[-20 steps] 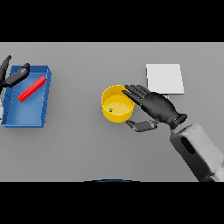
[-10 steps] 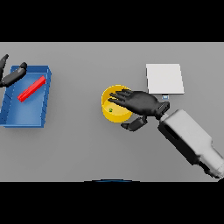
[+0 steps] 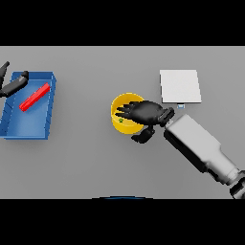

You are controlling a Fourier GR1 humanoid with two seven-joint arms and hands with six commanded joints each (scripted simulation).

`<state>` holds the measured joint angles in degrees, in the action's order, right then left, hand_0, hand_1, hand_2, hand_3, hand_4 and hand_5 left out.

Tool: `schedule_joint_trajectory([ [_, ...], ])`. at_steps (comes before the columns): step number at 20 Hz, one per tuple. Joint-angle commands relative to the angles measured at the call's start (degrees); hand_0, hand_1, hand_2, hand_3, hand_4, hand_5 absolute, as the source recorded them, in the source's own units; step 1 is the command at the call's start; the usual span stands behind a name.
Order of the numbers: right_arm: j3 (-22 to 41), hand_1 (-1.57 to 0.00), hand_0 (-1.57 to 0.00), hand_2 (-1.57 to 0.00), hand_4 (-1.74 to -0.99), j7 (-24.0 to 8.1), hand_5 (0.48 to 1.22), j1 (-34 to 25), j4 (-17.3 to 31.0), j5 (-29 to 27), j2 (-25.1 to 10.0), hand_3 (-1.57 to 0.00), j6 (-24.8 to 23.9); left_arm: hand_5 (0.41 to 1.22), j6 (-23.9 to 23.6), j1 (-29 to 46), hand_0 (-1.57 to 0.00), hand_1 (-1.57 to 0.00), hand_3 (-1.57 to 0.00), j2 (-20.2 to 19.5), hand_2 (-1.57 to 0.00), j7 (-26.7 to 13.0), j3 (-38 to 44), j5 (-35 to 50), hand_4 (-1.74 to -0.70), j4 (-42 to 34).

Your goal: Pick up the red beaker and tilt it to pour out 1 green nut into yellow bowl. Pick up the yellow bowl and place it on the metallic measuring scale.

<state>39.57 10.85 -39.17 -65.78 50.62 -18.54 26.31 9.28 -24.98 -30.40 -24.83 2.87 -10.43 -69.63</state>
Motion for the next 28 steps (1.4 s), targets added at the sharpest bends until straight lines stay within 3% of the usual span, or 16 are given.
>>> schedule_joint_trajectory([
  [1,0.16,0.00,0.00,0.00,-1.188,-0.31,0.693,-0.06,0.90,0.03,0.67,-0.01,-0.03,0.708,0.11,0.04,0.00,0.00,0.00,-0.25,0.00,0.12,-0.06,-0.18,-0.79,0.04],
  [5,0.49,-0.06,-0.05,-0.09,-1.261,-0.54,0.809,-0.46,2.92,0.63,1.21,-0.13,-0.87,0.712,-0.19,-0.40,0.00,0.00,0.00,-0.39,0.00,0.60,0.22,-0.39,-0.79,0.96],
  [6,0.74,-0.18,-0.19,-0.19,-1.309,-0.37,0.891,-0.29,2.65,0.67,1.41,-0.21,-0.86,0.711,-0.10,-0.41,0.00,0.00,0.00,-0.12,0.00,0.51,0.03,-0.32,-0.79,0.86],
  [7,0.71,-0.41,-0.45,-0.35,-1.363,0.98,0.957,-0.25,2.36,0.57,0.87,-0.32,-1.06,0.710,-0.25,-0.92,0.00,0.00,0.00,-0.07,0.00,0.54,-0.12,-0.63,-0.79,1.26],
  [8,0.83,-0.64,-0.68,-0.59,-1.435,1.19,1.010,-0.15,2.11,0.56,0.82,-0.57,-1.22,0.710,-0.11,-0.57,0.00,0.00,0.00,0.00,0.00,1.16,-0.05,-0.42,-0.79,1.40],
  [9,0.52,-0.83,-0.86,-0.79,-1.492,1.78,1.052,-0.31,2.17,0.20,0.73,-0.68,-1.38,0.710,-0.18,-0.44,0.00,0.00,0.00,0.01,0.00,1.40,-0.09,-0.43,-0.79,1.08],
  [11,0.70,-1.09,-1.11,-1.07,-1.578,2.92,1.113,-0.35,1.68,-0.19,0.12,-0.88,-0.48,0.707,-0.10,-0.45,0.00,0.00,0.00,-0.37,0.00,1.78,0.10,-0.57,-0.79,1.78],
  [14,0.10,-1.33,-1.34,-1.25,-1.658,3.05,1.166,-1.01,2.24,-1.18,0.26,-1.07,1.10,0.711,-0.18,-0.74,0.00,0.00,0.00,-0.32,0.00,0.91,-0.30,-0.87,-0.78,0.89],
  [19,-0.57,-1.49,-1.49,-1.36,-1.714,1.60,1.203,-1.18,-0.35,-2.08,-1.10,-1.20,2.69,0.704,0.06,-1.20,0.00,0.00,0.00,-0.04,0.00,0.59,-0.07,-0.28,-0.79,1.07],
  [23,-2.18,-1.54,-1.54,-1.45,-1.730,0.19,1.214,-1.74,-4.21,-3.86,-2.96,-1.17,5.47,0.706,-0.39,-0.72,0.00,0.00,0.00,-0.06,0.00,0.25,-0.67,-1.00,-0.77,-0.04],
  [26,-3.52,-1.55,-1.55,-1.49,-1.735,-2.56,1.217,-1.98,-7.01,-4.64,-4.17,-1.15,7.41,0.702,0.04,-1.19,0.00,0.00,0.00,-0.18,0.00,0.23,-0.40,-0.58,-0.78,0.41],
  [28,-4.33,-1.56,-1.56,-1.43,-1.737,-4.66,1.219,-1.75,-9.46,-4.85,-5.26,-1.22,8.46,0.702,-0.05,-0.51,0.00,0.00,0.00,-0.08,0.00,0.78,-0.02,-0.11,-0.78,0.35],
])
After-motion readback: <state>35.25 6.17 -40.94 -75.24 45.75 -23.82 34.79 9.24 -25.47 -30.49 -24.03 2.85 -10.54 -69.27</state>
